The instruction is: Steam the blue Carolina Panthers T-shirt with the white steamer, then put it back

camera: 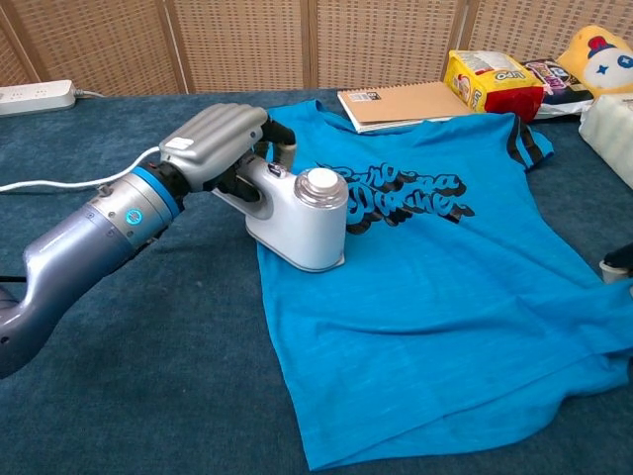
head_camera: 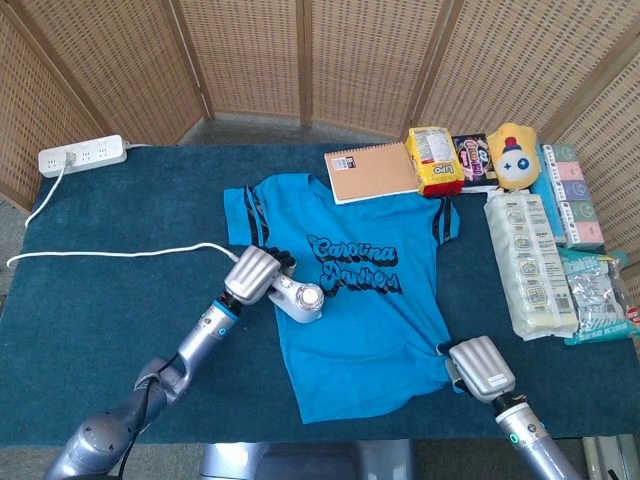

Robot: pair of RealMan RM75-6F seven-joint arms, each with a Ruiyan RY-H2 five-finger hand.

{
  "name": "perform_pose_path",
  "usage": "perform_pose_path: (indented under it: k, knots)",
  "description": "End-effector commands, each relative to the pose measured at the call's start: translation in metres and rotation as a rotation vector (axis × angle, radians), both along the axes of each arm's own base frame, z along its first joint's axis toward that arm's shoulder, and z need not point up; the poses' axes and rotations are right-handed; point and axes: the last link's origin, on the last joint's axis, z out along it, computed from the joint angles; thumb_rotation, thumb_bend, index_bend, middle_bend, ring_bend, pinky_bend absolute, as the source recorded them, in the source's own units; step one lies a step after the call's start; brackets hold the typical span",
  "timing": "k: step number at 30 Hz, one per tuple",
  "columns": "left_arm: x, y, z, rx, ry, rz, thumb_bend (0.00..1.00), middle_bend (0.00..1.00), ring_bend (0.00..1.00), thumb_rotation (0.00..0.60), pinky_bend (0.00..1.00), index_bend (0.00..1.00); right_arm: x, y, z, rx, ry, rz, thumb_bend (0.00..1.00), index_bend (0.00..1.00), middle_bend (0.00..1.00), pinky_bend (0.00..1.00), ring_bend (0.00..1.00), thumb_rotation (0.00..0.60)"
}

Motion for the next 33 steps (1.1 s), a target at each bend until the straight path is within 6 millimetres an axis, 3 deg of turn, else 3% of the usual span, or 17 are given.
perform_pose_path:
  k: [1, 14, 23, 28, 33]
  knots:
    - [-0.008, 0.003, 0.011, 0.018, -0.042, 0.024, 0.41, 0.7, 0.61, 0.6, 0.71, 0.6, 0.001, 0.0, 0.0, 0.0, 0.0, 0.002, 0.7, 0.58, 0.61, 0.75, 0.65, 0.6]
    - [-0.055, 0.018, 0.06, 0.122, -0.06, 0.133, 0.41, 0.7, 0.61, 0.6, 0.71, 0.6, 0.006, 0.0, -0.001, 0.003, 0.006, 0.011, 0.7, 0.58, 0.61, 0.75, 0.65, 0.6]
    - [-0.104, 0.023, 0.091, 0.182, -0.028, 0.259, 0.4, 0.7, 0.61, 0.6, 0.71, 0.6, 0.009, -0.002, -0.006, 0.018, 0.013, 0.014, 0.7, 0.58, 0.61, 0.75, 0.65, 0.6]
    - [-0.116, 0.028, 0.097, 0.193, -0.014, 0.314, 0.4, 0.7, 0.61, 0.6, 0.71, 0.6, 0.011, -0.004, -0.01, 0.029, 0.017, 0.013, 0.7, 0.58, 0.61, 0.75, 0.65, 0.6]
    - [-0.115, 0.031, 0.091, 0.182, -0.024, 0.344, 0.4, 0.7, 0.61, 0.6, 0.71, 0.6, 0.014, -0.005, -0.012, 0.031, 0.021, 0.015, 0.7, 0.58, 0.61, 0.75, 0.65, 0.6]
